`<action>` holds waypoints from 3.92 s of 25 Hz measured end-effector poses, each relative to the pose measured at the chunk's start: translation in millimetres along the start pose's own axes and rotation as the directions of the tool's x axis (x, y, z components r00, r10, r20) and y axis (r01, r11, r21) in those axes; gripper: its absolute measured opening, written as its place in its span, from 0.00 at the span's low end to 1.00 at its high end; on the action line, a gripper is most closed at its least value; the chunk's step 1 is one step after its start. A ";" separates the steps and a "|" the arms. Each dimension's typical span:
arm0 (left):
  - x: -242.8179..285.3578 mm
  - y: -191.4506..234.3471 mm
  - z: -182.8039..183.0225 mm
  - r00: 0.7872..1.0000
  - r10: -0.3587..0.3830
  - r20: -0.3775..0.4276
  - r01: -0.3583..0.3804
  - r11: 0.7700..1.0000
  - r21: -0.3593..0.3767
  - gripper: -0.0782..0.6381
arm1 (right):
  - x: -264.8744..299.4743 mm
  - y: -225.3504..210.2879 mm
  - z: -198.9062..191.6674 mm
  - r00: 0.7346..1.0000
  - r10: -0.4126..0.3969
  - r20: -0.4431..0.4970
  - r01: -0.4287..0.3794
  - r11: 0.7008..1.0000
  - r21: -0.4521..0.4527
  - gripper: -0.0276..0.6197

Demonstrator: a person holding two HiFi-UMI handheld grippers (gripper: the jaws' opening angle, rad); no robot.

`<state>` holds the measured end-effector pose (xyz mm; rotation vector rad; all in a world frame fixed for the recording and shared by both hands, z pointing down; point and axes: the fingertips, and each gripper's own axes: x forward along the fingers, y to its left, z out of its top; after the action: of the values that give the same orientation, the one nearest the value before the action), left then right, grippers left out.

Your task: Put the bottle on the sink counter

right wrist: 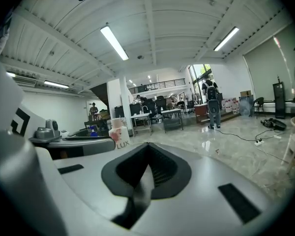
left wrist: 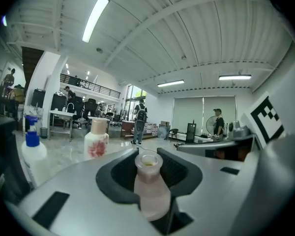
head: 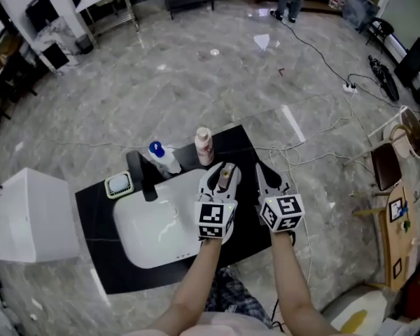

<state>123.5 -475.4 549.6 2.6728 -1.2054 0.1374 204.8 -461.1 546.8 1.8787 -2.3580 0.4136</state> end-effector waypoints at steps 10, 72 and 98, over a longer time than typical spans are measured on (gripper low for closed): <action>100.0 11.1 -31.4 0.997 0.028 -0.073 -0.027 1.000 0.016 0.29 | 70.9 -55.0 -24.6 0.999 -0.017 -0.048 0.018 1.000 0.015 0.07; -115.4 -3.8 48.0 0.995 -0.010 0.103 0.017 0.998 -0.063 0.20 | -119.5 -2.1 14.0 0.991 -0.110 0.078 0.107 0.993 0.046 0.07; -221.6 4.8 70.5 0.989 -0.039 0.140 0.041 0.999 -0.013 0.15 | -214.7 51.5 19.7 0.979 -0.145 0.146 0.140 0.989 0.039 0.07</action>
<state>-26.8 -332.5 444.4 2.7297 -1.1851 -0.0667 207.1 -254.0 468.0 2.1454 -2.2960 0.3043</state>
